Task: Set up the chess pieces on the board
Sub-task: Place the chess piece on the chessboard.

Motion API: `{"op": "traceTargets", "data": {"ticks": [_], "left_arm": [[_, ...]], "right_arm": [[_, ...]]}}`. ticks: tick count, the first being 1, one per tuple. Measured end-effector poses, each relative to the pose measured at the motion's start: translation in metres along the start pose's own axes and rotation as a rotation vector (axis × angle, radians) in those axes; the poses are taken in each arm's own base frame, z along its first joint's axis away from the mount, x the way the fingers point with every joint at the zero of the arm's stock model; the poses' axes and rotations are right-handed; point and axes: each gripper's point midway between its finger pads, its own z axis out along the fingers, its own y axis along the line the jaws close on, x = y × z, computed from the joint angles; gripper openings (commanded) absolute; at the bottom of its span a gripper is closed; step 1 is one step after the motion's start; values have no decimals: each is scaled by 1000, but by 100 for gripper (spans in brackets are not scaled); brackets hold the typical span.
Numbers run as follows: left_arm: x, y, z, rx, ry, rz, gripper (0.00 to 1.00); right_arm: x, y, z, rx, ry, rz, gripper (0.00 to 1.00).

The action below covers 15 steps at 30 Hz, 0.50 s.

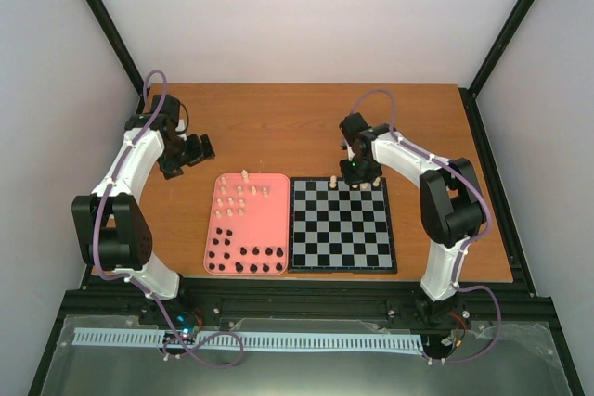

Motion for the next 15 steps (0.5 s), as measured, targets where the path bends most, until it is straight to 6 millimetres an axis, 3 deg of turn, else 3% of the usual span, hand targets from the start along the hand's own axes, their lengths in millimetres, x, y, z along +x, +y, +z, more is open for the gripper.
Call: {"op": "traceTargets", "data": {"ticks": [15], "left_arm": [[0,0,0,0,0,0,100]], "right_arm": [[-1,1,2,-4,-9,8,10]]}}
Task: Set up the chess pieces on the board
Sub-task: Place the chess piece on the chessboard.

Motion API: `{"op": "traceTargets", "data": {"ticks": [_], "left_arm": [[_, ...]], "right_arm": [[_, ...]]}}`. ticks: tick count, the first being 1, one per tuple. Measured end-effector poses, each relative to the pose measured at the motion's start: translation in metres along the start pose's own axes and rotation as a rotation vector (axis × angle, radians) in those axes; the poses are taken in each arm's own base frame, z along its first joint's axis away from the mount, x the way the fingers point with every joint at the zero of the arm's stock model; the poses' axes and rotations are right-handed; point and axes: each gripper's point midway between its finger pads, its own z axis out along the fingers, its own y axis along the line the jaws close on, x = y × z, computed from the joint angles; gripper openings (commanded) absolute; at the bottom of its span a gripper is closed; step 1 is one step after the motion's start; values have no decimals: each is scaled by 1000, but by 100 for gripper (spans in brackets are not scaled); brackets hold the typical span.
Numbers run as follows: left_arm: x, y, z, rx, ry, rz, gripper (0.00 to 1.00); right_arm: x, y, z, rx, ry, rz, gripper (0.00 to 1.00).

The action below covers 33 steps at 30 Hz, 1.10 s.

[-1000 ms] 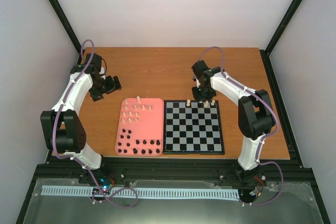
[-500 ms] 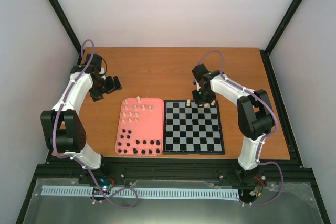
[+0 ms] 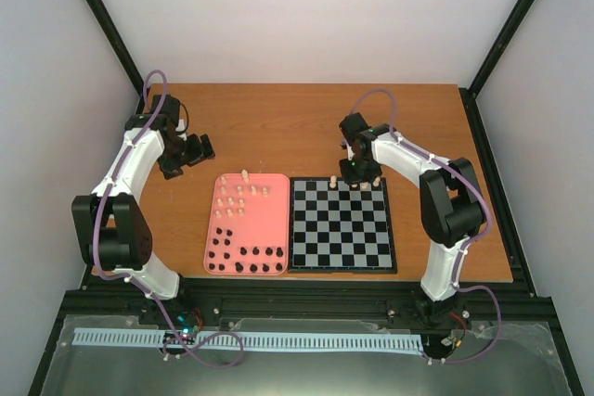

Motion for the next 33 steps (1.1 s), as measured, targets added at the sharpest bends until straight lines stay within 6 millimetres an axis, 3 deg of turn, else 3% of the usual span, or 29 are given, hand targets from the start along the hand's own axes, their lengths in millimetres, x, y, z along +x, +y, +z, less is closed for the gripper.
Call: {"op": "traceTargets", "data": {"ticks": [12,20,25,30,33], "left_arm": [[0,0,0,0,0,0,100],[0,0,0,0,0,0,100],[0,0,0,0,0,0,100],[0,0,0,0,0,0,100],[0,0,0,1,0,0,100]], "right_arm": [[1,0,0,0,3,3,15],[4,1,0,-7,8,6,27],[2,2,-8,-17,-8,4,29],[-4,2,-22,-15,-36,11,43],[-17,3,-39,-20,-78,8,51]]}}
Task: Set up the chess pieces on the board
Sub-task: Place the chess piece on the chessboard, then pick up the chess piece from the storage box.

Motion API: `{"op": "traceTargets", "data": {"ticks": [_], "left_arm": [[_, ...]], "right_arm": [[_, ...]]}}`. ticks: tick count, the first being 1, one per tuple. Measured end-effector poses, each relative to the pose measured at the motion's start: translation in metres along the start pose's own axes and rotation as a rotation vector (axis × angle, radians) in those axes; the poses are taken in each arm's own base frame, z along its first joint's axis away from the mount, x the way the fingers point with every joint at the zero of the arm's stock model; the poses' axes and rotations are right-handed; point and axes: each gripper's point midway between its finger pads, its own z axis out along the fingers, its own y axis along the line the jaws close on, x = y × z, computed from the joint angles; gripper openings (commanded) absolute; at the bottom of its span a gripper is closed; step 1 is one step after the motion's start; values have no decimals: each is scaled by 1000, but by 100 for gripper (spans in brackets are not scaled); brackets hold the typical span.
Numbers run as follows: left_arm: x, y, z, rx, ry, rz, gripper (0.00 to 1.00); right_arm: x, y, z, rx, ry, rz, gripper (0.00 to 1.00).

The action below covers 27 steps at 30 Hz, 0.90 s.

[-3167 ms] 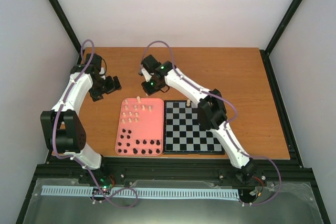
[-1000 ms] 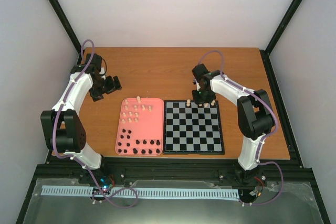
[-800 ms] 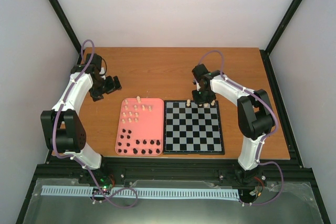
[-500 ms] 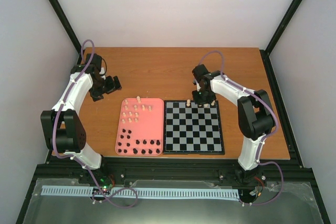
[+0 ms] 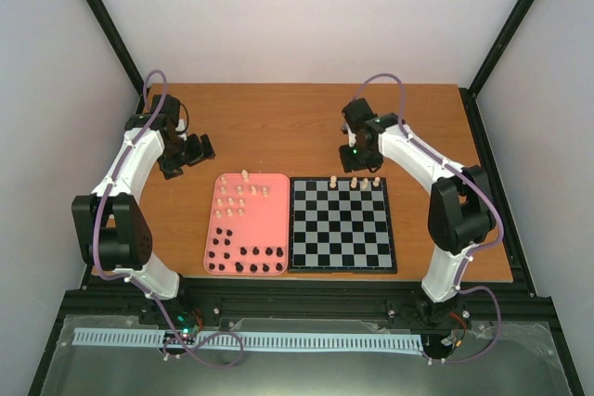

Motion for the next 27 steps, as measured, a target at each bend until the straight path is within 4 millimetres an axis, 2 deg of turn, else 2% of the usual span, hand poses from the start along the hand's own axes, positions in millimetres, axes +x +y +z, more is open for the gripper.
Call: {"op": "traceTargets", "data": {"ticks": [6,8,11,15,19,24,27], "left_arm": [[0,0,0,0,0,0,100],[0,0,0,0,0,0,100],[0,0,0,0,1,-3,100],[0,1,0,-6,-1,-14,100],[1,6,1,-33,1,-25,100],[2,7,2,-39,8,-32,100],[3,7,3,-36,11,-34,100]], "right_arm": [[-46,20,-40,-44,-122,-18,61],[-67,41,-52,-75,-169,-54,62],[-94,91,-57,-154,-219,-128,62],[-108,163,-38,-275,-220,-234,62],[-107,222,-4,-378,-179,-317,62],[-87,263,29,-443,-109,-382,62],[-79,277,35,-468,-88,-401,61]]}}
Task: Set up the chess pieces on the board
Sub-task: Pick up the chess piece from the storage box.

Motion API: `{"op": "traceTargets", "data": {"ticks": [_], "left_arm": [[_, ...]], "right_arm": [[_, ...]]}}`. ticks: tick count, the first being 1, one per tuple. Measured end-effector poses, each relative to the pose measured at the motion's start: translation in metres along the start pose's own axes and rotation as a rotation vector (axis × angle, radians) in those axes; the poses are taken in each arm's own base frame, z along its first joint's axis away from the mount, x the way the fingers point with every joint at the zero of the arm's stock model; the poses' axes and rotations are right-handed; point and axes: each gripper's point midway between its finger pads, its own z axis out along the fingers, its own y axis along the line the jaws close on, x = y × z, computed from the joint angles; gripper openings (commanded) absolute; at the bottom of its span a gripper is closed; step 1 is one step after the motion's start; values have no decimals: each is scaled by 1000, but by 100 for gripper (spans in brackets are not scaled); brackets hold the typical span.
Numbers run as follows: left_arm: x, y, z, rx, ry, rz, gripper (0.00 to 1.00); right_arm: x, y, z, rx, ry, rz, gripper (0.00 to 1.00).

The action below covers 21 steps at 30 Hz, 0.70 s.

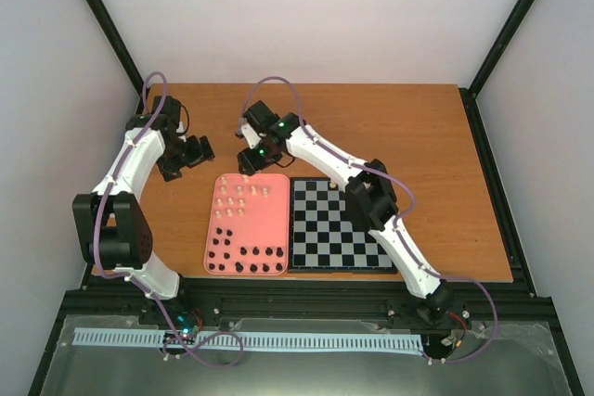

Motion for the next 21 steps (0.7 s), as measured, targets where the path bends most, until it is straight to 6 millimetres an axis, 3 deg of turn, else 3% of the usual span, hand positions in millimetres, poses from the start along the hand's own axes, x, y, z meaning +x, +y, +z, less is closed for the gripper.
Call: {"op": "traceTargets", "data": {"ticks": [6,16,21], "left_arm": [[1,-1,2,8,10,-5,100],[2,-4,2,22,17,-6,100],[3,-5,2,28,21,-6,100]], "right_arm": [[0,9,9,-30,6,-9,58],[9,-2,38,-22,40,11,51],[6,-2,41,-24,31,11,44]]}}
